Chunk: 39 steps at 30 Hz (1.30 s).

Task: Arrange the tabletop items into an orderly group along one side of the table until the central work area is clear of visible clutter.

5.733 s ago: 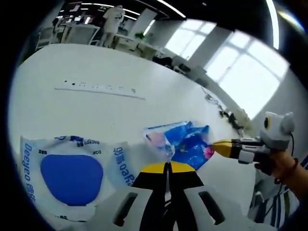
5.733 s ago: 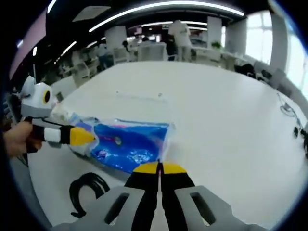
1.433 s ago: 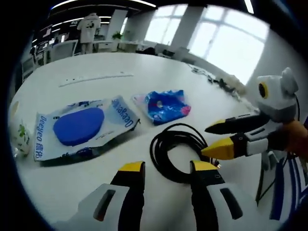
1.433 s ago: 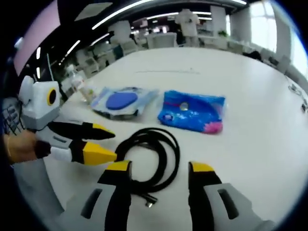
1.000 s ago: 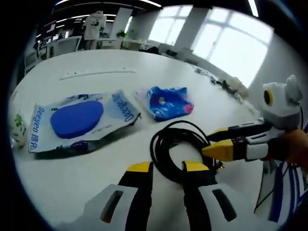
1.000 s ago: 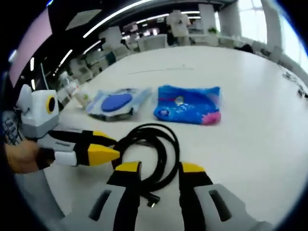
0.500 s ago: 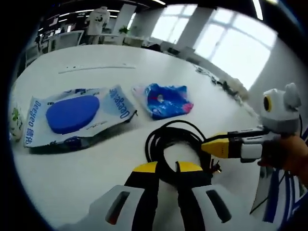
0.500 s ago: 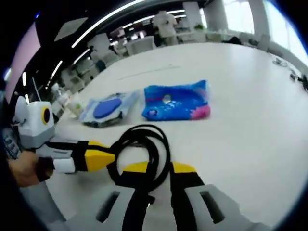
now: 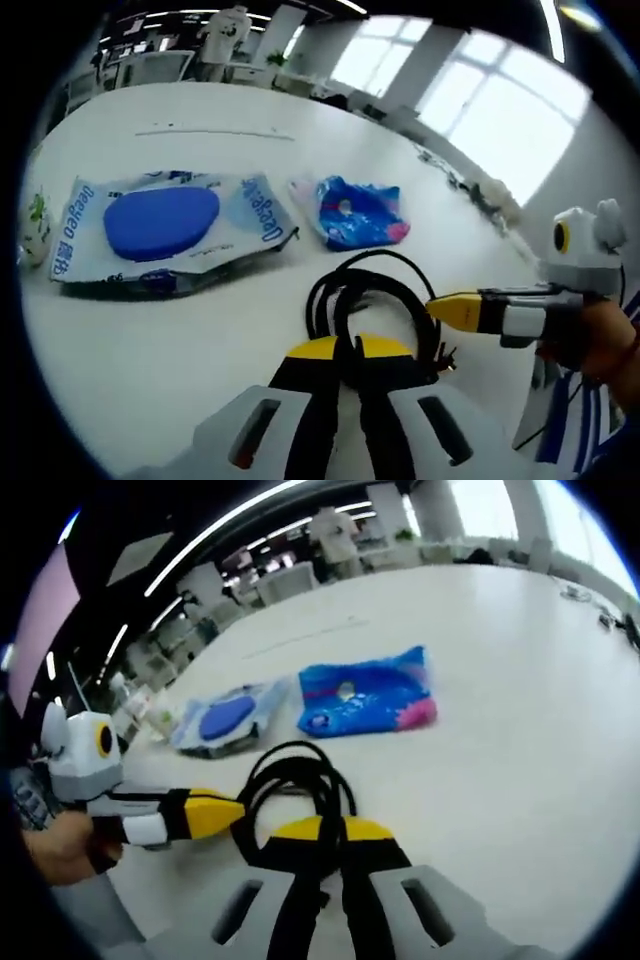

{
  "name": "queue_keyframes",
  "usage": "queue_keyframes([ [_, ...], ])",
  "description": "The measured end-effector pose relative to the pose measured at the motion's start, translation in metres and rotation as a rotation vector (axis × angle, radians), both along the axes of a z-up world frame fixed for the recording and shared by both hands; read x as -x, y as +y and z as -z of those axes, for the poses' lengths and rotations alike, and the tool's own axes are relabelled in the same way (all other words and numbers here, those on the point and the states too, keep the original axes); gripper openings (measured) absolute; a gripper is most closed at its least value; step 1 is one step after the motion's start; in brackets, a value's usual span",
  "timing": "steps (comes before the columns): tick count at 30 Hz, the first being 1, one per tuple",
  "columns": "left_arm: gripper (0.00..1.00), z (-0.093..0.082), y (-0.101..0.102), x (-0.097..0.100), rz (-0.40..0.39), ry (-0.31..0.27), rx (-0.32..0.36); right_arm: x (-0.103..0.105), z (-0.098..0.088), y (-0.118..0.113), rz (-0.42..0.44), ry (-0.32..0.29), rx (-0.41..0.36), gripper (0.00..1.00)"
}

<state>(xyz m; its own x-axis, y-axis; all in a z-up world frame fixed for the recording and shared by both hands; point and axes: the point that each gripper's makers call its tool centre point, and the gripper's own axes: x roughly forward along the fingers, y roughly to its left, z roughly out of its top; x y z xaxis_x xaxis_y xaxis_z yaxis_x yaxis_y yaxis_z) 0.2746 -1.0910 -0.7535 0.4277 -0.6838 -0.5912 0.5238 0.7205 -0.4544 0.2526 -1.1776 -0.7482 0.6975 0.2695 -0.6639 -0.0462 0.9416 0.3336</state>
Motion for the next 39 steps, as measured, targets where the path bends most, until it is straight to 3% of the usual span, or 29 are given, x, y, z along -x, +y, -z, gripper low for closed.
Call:
queue_keyframes([
  [8,0.03,-0.010,0.000,-0.002,-0.006,-0.003,0.027,0.001,-0.004,0.000,0.011,-0.005,-0.041,0.00],
  [13,0.02,-0.022,0.002,-0.006,0.007,-0.040,0.030,0.002,-0.012,0.003,0.019,-0.017,-0.068,0.00],
  [27,0.02,-0.035,0.018,-0.011,-0.021,-0.044,0.045,-0.004,-0.026,0.018,0.005,-0.037,-0.105,0.00],
  [39,0.03,-0.016,0.027,-0.012,-0.034,-0.004,-0.015,-0.007,-0.011,0.026,-0.002,0.002,-0.097,0.00],
])
